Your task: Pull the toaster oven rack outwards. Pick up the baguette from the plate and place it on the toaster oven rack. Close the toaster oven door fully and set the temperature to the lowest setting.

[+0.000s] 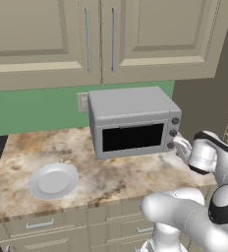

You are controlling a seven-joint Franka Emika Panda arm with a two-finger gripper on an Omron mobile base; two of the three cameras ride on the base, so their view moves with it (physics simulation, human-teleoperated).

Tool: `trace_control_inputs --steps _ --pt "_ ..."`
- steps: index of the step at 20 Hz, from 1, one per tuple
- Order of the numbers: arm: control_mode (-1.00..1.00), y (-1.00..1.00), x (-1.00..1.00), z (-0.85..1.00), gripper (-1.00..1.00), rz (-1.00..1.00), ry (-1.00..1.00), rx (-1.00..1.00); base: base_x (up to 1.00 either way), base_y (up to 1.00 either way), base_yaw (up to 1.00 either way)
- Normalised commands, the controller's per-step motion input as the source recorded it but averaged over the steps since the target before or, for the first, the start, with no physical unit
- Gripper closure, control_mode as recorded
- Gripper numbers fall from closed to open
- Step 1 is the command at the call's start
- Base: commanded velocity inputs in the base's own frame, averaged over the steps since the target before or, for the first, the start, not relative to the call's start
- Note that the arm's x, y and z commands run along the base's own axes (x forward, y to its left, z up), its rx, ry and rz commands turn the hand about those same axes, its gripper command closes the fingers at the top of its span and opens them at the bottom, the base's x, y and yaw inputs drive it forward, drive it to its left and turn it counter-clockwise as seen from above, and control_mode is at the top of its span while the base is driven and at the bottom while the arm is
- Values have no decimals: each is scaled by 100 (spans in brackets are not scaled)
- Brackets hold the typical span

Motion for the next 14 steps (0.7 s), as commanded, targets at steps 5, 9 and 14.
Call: trace_control_inputs --steps 5,9,14 --pt "-100 -1 0 0 -100 0 -10 5 0 0 0" --pt "-100 0 0 10 -100 0 -2 0 0 0 0" --pt "-100 -8 1 25 -100 0 1 0 0 0 0"
